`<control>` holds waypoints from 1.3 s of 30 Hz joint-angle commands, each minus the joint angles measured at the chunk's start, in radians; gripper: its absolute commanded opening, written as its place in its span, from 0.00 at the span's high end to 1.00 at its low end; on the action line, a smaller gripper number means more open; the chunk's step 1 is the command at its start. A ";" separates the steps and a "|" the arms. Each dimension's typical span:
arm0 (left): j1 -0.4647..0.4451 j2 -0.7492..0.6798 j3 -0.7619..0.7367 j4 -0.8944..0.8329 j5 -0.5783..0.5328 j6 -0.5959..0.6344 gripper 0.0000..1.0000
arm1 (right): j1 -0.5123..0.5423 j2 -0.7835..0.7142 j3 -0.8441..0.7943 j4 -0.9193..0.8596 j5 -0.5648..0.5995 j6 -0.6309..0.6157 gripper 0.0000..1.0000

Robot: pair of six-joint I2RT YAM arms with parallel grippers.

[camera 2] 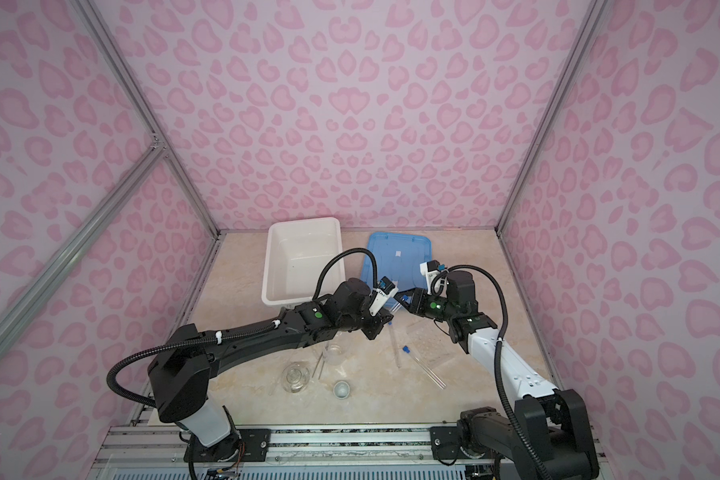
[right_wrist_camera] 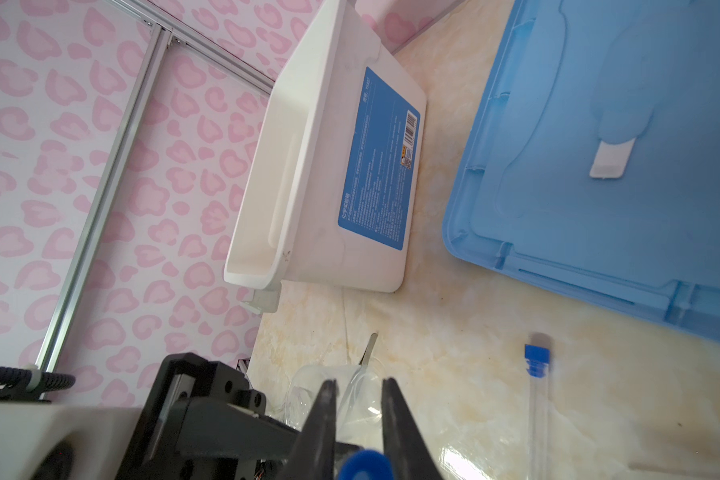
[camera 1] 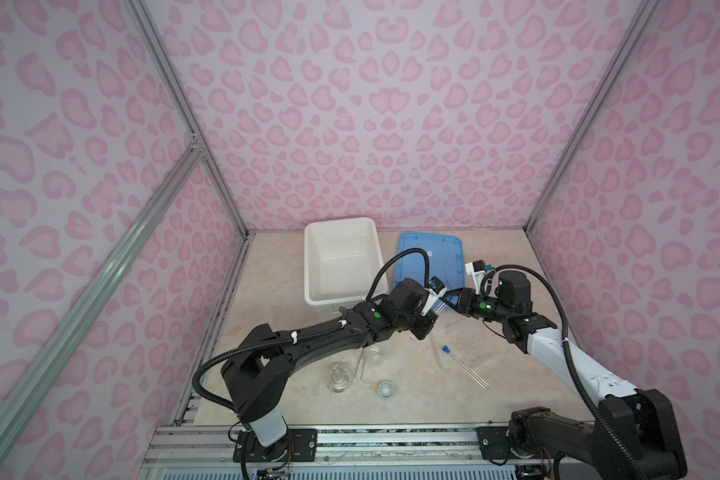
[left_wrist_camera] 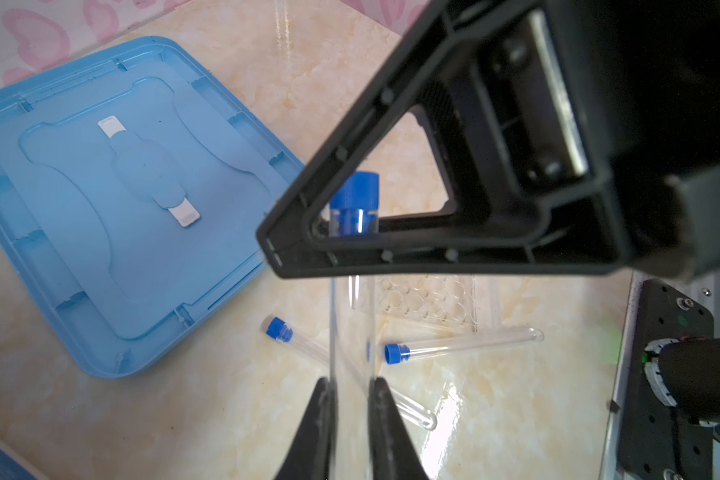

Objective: Organize the chemistry lab equipment

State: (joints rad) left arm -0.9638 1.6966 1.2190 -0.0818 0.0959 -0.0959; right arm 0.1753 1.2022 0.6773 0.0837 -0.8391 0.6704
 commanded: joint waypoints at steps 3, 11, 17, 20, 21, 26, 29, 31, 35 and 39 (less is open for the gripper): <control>-0.003 0.000 0.003 0.024 -0.017 0.001 0.95 | 0.000 -0.001 -0.005 0.025 -0.022 0.004 0.88; -0.006 0.013 0.012 0.031 -0.021 -0.047 0.52 | -0.016 -0.029 -0.009 0.007 0.008 -0.015 0.90; -0.006 -0.025 0.035 0.038 -0.074 -0.303 0.04 | -0.046 -0.143 0.040 -0.211 0.201 -0.199 0.90; -0.008 -0.056 0.014 0.074 -0.082 -0.429 0.04 | -0.046 -0.221 0.036 -0.275 0.348 -0.287 0.90; -0.009 -0.057 0.017 0.071 -0.081 -0.468 0.05 | -0.044 -0.252 0.028 -0.283 0.402 -0.312 0.90; -0.010 -0.009 0.045 0.042 -0.040 -0.596 0.05 | -0.023 -0.376 -0.033 -0.258 0.635 -0.367 0.89; -0.014 0.031 0.043 0.045 -0.033 -0.623 0.06 | 0.010 -0.421 -0.080 -0.214 0.792 -0.375 0.89; -0.019 0.052 0.053 0.035 -0.036 -0.623 0.06 | 0.030 -0.422 -0.101 -0.177 0.839 -0.389 0.89; -0.024 0.081 0.065 0.028 -0.029 -0.634 0.07 | 0.081 -0.401 -0.144 -0.086 0.919 -0.417 0.89; -0.024 0.087 0.068 0.023 -0.031 -0.633 0.07 | 0.147 -0.371 -0.153 -0.069 0.999 -0.463 0.89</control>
State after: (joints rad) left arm -0.9882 1.7756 1.2728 -0.0666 0.0666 -0.7132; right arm 0.2932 0.8169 0.5331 -0.0505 0.0509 0.2562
